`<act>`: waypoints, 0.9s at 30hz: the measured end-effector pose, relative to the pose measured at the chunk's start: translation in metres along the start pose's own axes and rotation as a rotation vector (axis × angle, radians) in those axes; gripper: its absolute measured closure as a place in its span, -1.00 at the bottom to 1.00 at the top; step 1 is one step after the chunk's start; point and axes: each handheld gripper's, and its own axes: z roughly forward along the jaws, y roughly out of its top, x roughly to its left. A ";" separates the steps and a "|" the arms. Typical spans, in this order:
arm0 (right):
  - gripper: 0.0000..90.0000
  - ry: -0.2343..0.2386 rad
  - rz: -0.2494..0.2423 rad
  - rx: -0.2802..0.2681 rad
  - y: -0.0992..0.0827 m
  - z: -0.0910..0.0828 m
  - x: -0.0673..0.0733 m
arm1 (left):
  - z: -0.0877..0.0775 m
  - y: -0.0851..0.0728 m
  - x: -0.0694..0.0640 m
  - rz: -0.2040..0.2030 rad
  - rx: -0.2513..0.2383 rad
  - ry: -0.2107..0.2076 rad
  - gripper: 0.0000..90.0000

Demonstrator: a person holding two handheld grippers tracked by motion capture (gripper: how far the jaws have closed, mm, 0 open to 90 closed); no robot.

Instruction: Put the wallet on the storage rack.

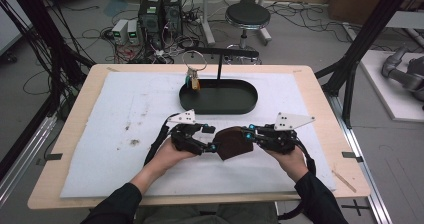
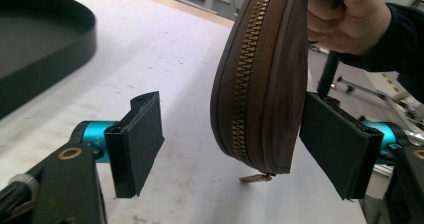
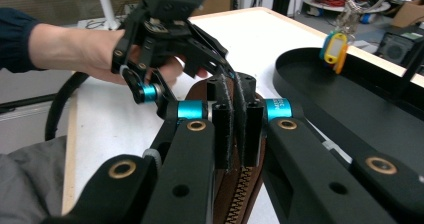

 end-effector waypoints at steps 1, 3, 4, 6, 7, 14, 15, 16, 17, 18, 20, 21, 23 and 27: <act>0.96 0.001 0.001 0.000 0.000 0.000 0.000 | 0.002 0.000 -0.001 0.006 0.007 -0.005 -0.39; 0.96 0.008 -0.005 -0.002 0.000 0.000 0.000 | 0.004 0.001 -0.003 0.034 0.019 -0.035 -0.19; 0.96 0.008 -0.001 -0.001 0.000 0.000 0.000 | 0.005 0.002 -0.005 0.061 0.025 -0.042 -0.05; 0.96 0.007 -0.006 -0.002 0.000 -0.001 0.000 | 0.005 0.003 -0.007 0.090 0.035 -0.034 0.16; 0.96 0.010 -0.003 -0.005 0.000 -0.002 -0.001 | 0.003 0.004 -0.008 0.099 0.036 -0.033 0.22; 0.89 0.018 -0.011 -0.002 -0.002 -0.004 -0.003 | -0.007 0.010 -0.013 0.180 0.041 -0.002 0.49; 0.87 0.013 -0.009 -0.004 -0.003 -0.005 -0.003 | -0.008 0.011 -0.014 0.194 0.047 0.002 0.50; 0.85 0.017 -0.008 -0.006 -0.003 -0.005 -0.004 | -0.008 0.011 -0.015 0.200 0.050 0.005 0.50; 0.76 0.023 -0.011 -0.007 -0.003 -0.007 -0.004 | -0.010 0.012 -0.015 0.204 0.053 0.006 0.50; 0.60 0.022 -0.012 -0.008 -0.003 -0.008 -0.004 | -0.011 0.014 -0.016 0.210 0.060 0.012 0.50; 0.49 0.019 -0.008 -0.011 -0.004 -0.011 -0.006 | -0.015 0.016 -0.017 0.220 0.052 0.019 0.50; 0.40 0.012 -0.011 -0.009 -0.004 -0.012 -0.007 | -0.017 0.017 -0.017 0.226 0.056 0.023 0.50; 0.25 0.016 -0.003 -0.005 -0.005 -0.013 -0.008 | -0.020 0.018 -0.018 0.228 0.064 0.032 0.50; 0.00 0.016 0.020 0.013 -0.007 -0.013 -0.012 | -0.027 0.024 -0.020 0.252 0.098 0.042 0.50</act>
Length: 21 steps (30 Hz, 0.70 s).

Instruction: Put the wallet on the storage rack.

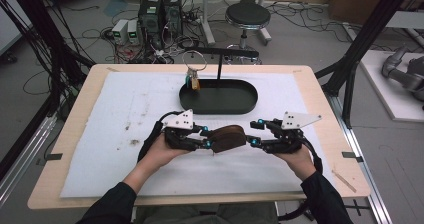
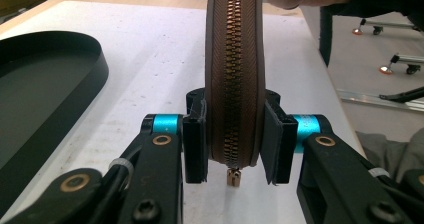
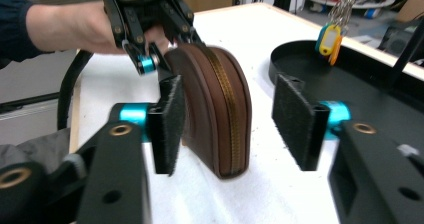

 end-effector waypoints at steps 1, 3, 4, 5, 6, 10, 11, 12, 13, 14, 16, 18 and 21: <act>-0.04 0.003 0.005 0.010 0.000 0.001 -0.001 | -0.001 0.001 0.000 0.004 0.004 0.001 0.50; -0.08 0.009 -0.003 0.039 -0.001 0.003 0.000 | -0.004 0.004 -0.001 0.028 0.044 0.007 0.50; -0.10 0.010 -0.006 0.051 -0.001 0.005 0.000 | -0.004 0.004 -0.002 0.037 0.054 0.008 0.50; -0.12 0.010 -0.010 0.055 0.000 0.006 0.001 | -0.005 0.004 -0.002 0.037 0.061 0.008 0.50; -0.12 0.017 -0.013 0.063 0.000 0.008 0.002 | -0.005 0.004 -0.002 0.039 0.068 0.006 0.50; -0.15 0.026 -0.030 0.096 0.000 0.015 0.005 | -0.001 0.004 -0.004 0.039 0.116 -0.009 0.50; -0.15 0.029 -0.028 0.106 0.000 0.017 0.005 | 0.000 0.006 -0.005 0.043 0.131 -0.015 0.50; -0.15 0.035 -0.031 0.114 -0.001 0.018 0.006 | 0.000 0.007 -0.006 0.049 0.133 -0.016 0.50; -0.15 0.039 -0.036 0.120 -0.001 0.020 0.006 | 0.001 0.008 -0.006 0.052 0.133 -0.023 0.50; -0.15 0.045 -0.035 0.128 -0.001 0.022 0.006 | 0.002 0.009 -0.007 0.053 0.132 -0.030 0.50; -0.15 0.050 -0.039 0.138 -0.002 0.026 0.007 | 0.004 0.009 -0.009 0.065 0.139 -0.038 0.50; -0.08 0.066 -0.037 0.148 -0.002 0.029 0.008 | 0.007 0.009 -0.011 0.071 0.148 -0.046 0.50; 0.34 0.102 -0.042 0.144 -0.003 0.031 0.010 | 0.009 0.009 -0.012 0.080 0.145 -0.050 0.49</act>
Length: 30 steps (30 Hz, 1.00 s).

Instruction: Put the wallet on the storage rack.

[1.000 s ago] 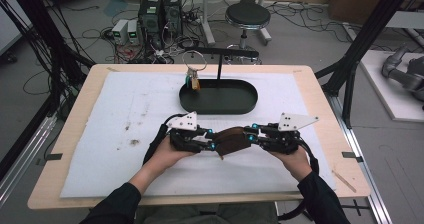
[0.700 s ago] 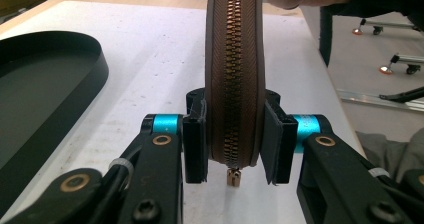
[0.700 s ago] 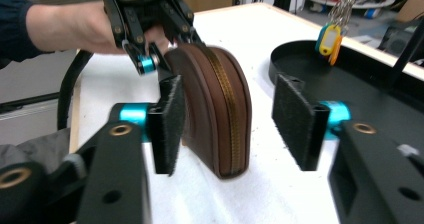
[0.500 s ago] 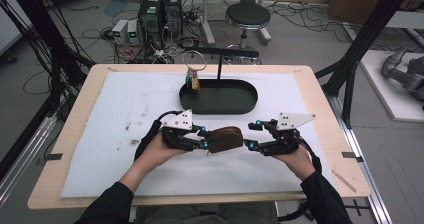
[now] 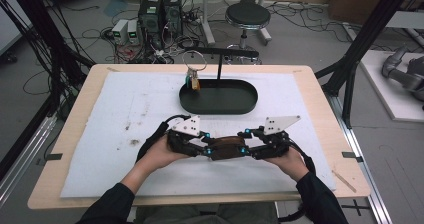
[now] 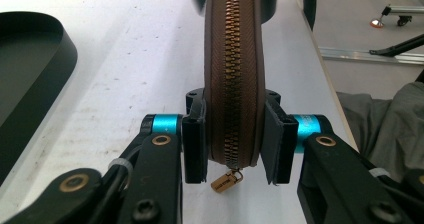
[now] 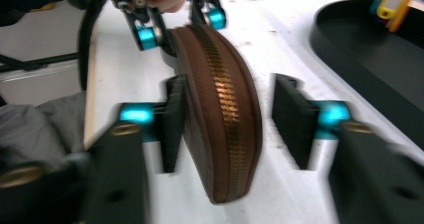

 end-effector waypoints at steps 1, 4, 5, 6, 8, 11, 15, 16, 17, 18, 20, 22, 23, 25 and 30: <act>0.39 -0.006 -0.016 -0.004 0.000 0.000 0.001 | -0.001 0.000 0.001 -0.003 -0.008 -0.003 0.48; 0.50 0.021 -0.012 -0.024 0.000 -0.003 0.002 | -0.006 -0.003 0.003 -0.041 -0.081 -0.001 0.36; 0.51 0.017 -0.013 -0.034 0.000 -0.005 0.002 | -0.007 -0.003 0.005 -0.065 -0.111 -0.004 0.26; 0.52 0.008 -0.017 -0.036 0.000 -0.005 0.003 | -0.008 -0.004 0.006 -0.084 -0.128 -0.005 0.14; 0.52 0.006 -0.018 -0.044 0.000 -0.006 0.003 | -0.010 -0.006 0.009 -0.113 -0.163 -0.019 -0.01; 0.53 0.000 -0.009 -0.088 0.000 -0.010 0.003 | -0.011 -0.012 0.011 -0.145 -0.212 -0.042 -0.06; 0.53 0.008 0.009 -0.165 0.001 -0.016 0.002 | -0.008 -0.016 0.010 -0.147 -0.226 -0.043 -0.05; 0.53 0.010 0.014 -0.176 0.002 -0.017 0.002 | -0.008 -0.015 0.010 -0.135 -0.230 -0.047 0.01; 0.53 0.011 0.014 -0.180 0.002 -0.017 0.003 | -0.008 -0.015 0.009 -0.128 -0.241 -0.050 0.08; 0.53 0.011 0.017 -0.187 0.002 -0.017 0.003 | -0.008 -0.014 0.008 -0.119 -0.249 -0.047 0.20; 0.53 0.013 0.015 -0.186 0.002 -0.016 0.003 | -0.009 -0.014 0.008 -0.110 -0.247 -0.033 0.35; 0.50 0.012 0.016 -0.187 0.002 -0.016 0.003 | -0.010 -0.014 0.007 -0.103 -0.246 -0.033 0.42; 0.48 0.016 0.023 -0.183 0.002 -0.015 0.003 | -0.011 -0.013 0.007 -0.092 -0.239 -0.032 0.43; 0.39 0.014 0.029 -0.166 0.001 -0.014 0.001 | -0.012 -0.013 0.006 -0.084 -0.242 -0.042 0.47; 0.31 0.019 0.032 -0.115 0.000 -0.010 0.000 | -0.014 -0.010 0.005 -0.075 -0.209 -0.047 0.51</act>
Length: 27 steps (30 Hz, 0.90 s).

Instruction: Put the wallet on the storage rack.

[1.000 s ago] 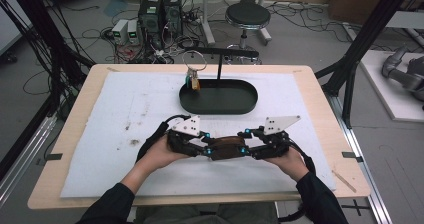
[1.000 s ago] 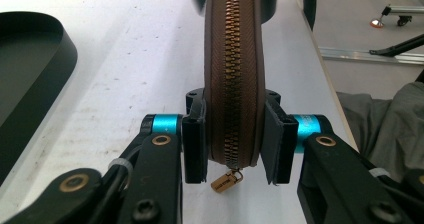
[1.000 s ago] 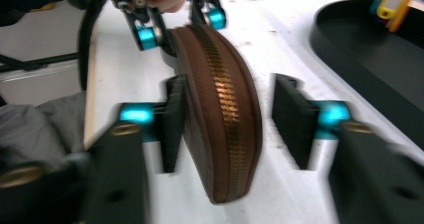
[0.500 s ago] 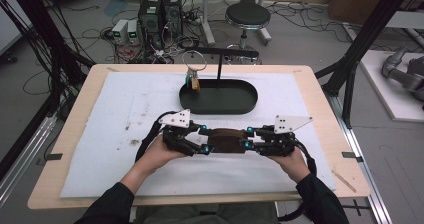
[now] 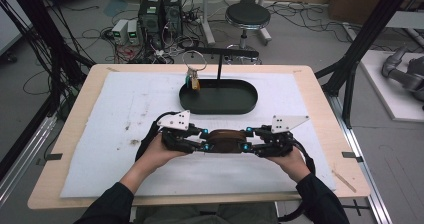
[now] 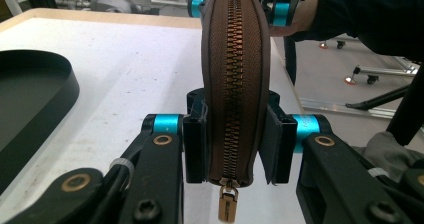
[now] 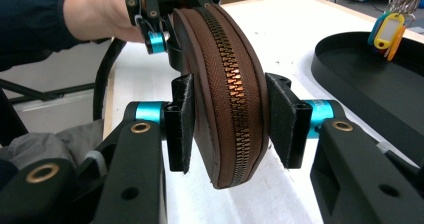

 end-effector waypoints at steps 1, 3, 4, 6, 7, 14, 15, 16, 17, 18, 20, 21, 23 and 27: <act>0.32 0.000 -0.001 0.002 0.000 0.001 0.000 | -0.001 0.000 0.000 0.001 0.003 -0.002 0.51; 0.31 0.005 0.000 0.007 0.000 0.001 0.000 | -0.001 0.000 0.000 -0.004 -0.002 -0.006 0.52; 0.29 0.007 0.003 0.007 0.000 0.001 0.000 | 0.000 0.000 0.001 -0.004 -0.003 -0.006 0.52; 0.27 0.010 0.011 0.013 -0.001 0.001 -0.001 | 0.000 0.000 0.001 -0.003 -0.010 -0.013 0.52; 0.24 0.015 0.015 0.015 -0.001 0.002 -0.001 | -0.001 0.000 0.001 -0.004 -0.016 -0.017 0.52; 0.41 0.024 0.001 0.026 -0.001 0.003 -0.001 | -0.004 0.000 0.001 -0.006 -0.039 -0.019 0.52; 0.43 0.025 -0.002 0.024 -0.001 0.003 -0.001 | -0.004 0.001 0.001 -0.011 -0.040 -0.016 0.51; 0.44 0.026 -0.001 0.021 -0.001 0.002 0.000 | -0.004 0.001 0.001 -0.015 -0.042 -0.011 0.48; 0.46 0.026 -0.003 0.017 -0.001 0.002 -0.001 | -0.004 0.001 0.001 -0.014 -0.041 0.000 0.45; 0.47 0.025 -0.003 0.014 0.000 0.001 -0.001 | -0.004 0.001 0.001 -0.023 -0.048 0.010 0.39; 0.50 0.018 -0.008 0.014 0.000 0.001 0.000 | -0.005 0.001 0.002 -0.042 -0.056 0.031 0.19; 0.50 0.009 -0.006 0.017 0.000 0.001 0.000 | -0.006 0.001 0.002 -0.047 -0.057 0.036 0.10; 0.50 -0.001 -0.009 0.016 0.000 0.000 -0.002 | -0.010 0.002 0.002 -0.047 -0.062 0.061 -0.01; 0.51 -0.041 0.000 0.000 0.002 -0.005 -0.004 | -0.020 0.002 -0.002 -0.037 -0.056 0.111 -0.20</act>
